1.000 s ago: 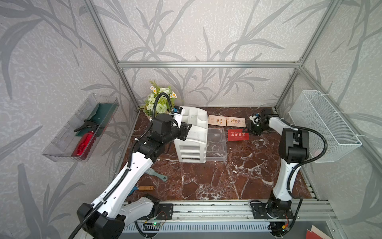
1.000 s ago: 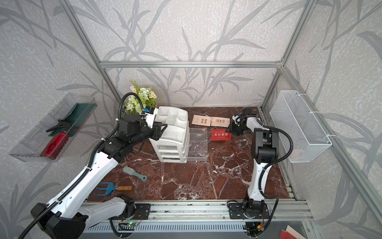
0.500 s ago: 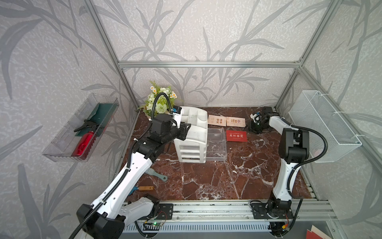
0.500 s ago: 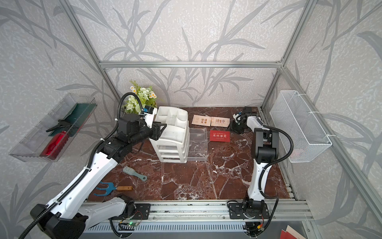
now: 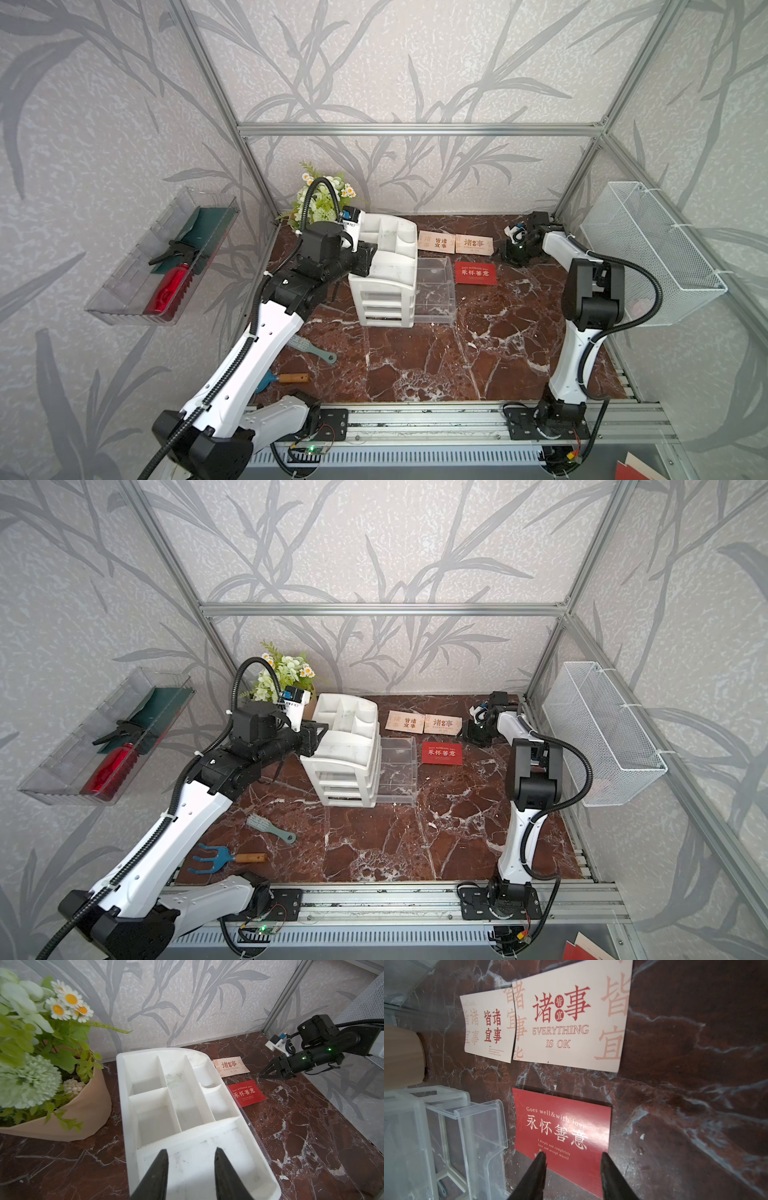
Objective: Take the postcards out of the drawer
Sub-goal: Place the postcard at the center of the board, then close the drawer in the storage box.
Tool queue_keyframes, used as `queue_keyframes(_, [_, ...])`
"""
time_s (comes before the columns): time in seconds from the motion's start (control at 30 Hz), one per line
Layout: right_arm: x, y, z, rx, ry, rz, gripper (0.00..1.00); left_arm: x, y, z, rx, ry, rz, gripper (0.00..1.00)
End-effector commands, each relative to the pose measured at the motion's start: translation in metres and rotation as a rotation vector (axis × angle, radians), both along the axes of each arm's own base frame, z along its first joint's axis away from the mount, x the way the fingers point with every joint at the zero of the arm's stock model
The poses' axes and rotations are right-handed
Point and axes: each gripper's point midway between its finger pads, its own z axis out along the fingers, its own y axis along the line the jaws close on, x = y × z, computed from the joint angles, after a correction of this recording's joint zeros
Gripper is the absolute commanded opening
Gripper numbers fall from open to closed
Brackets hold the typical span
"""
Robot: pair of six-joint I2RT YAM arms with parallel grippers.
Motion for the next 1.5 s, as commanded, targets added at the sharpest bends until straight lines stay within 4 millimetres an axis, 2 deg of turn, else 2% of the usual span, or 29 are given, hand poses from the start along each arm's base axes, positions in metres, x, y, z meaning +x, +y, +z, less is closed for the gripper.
queue_keyframes(0.0, [-0.009, 0.013, 0.034, 0.029, -0.054, 0.022, 0.43, 0.004, 0.019, -0.001, 0.075, 0.031, 0.079, 0.37])
queue_keyframes(0.2, [-0.023, 0.037, 0.048, 0.038, -0.087, 0.065, 0.41, 0.012, 0.040, -0.007, 0.169, 0.093, 0.175, 0.37])
queue_keyframes(0.37, [-0.034, 0.056, 0.052, 0.060, -0.104, 0.085, 0.39, 0.019, 0.048, -0.014, 0.224, 0.144, 0.208, 0.36])
queue_keyframes(0.57, [-0.048, 0.073, 0.040, 0.071, -0.089, 0.106, 0.38, 0.029, 0.046, -0.025, 0.231, 0.199, 0.204, 0.36])
queue_keyframes(0.83, [-0.063, 0.079, 0.017, 0.081, -0.045, 0.110, 0.34, 0.042, 0.041, -0.042, 0.230, 0.245, 0.199, 0.35])
queue_keyframes(1.13, [-0.078, 0.093, 0.002, 0.082, -0.017, 0.139, 0.32, 0.053, 0.039, -0.054, 0.228, 0.265, 0.210, 0.30])
queue_keyframes(1.47, [-0.087, 0.118, -0.012, 0.077, 0.009, 0.187, 0.32, 0.059, 0.040, -0.064, 0.233, 0.286, 0.228, 0.22])
